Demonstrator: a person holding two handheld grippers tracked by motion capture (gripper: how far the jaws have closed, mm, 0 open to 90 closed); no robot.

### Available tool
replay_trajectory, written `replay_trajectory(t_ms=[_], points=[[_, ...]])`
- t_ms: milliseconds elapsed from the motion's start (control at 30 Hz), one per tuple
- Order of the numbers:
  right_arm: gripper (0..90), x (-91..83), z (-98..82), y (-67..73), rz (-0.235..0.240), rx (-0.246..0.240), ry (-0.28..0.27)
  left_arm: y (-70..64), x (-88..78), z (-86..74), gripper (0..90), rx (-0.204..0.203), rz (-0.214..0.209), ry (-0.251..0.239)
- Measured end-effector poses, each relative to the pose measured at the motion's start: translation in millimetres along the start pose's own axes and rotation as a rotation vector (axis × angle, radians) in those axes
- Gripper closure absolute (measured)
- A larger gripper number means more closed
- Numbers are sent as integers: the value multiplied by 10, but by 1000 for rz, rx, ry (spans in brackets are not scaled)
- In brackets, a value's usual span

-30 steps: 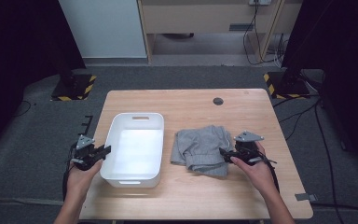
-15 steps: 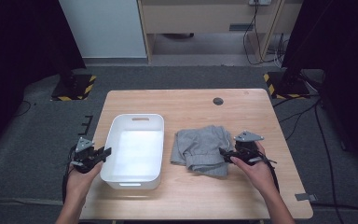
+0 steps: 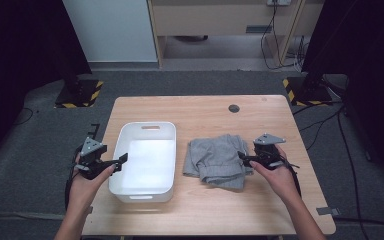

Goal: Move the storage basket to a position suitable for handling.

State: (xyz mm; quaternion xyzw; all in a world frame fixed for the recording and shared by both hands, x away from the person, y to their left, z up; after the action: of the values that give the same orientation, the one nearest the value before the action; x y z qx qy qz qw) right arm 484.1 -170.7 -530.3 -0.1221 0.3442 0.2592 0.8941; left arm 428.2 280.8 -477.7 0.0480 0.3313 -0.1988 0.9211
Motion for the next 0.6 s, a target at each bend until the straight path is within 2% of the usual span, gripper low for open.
replay_trajectory(t_ms=[167, 300, 600], points=[[311, 74, 65, -86, 3, 14, 6, -130, 19, 106, 80, 19, -15, -2], [345, 193, 127, -143, -4, 7, 31, -230, 50, 148, 79, 24, -29, 7], [353, 336, 129, -203, -8, 11, 70, -415, 23, 241, 90, 43, -56, 8]])
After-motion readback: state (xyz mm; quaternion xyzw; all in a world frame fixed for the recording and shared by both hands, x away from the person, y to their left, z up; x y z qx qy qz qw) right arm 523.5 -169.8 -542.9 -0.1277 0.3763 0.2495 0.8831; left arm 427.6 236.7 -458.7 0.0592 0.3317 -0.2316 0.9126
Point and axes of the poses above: each handheld gripper's, and its own axes: x roughly forward along the jaws, z roughly out of its top, y roughly to its left, the point moved 9 cm from there along x, roughly forward along the jaws, and after that the axes turned 6 degrees about y, right-handed, at the moved point
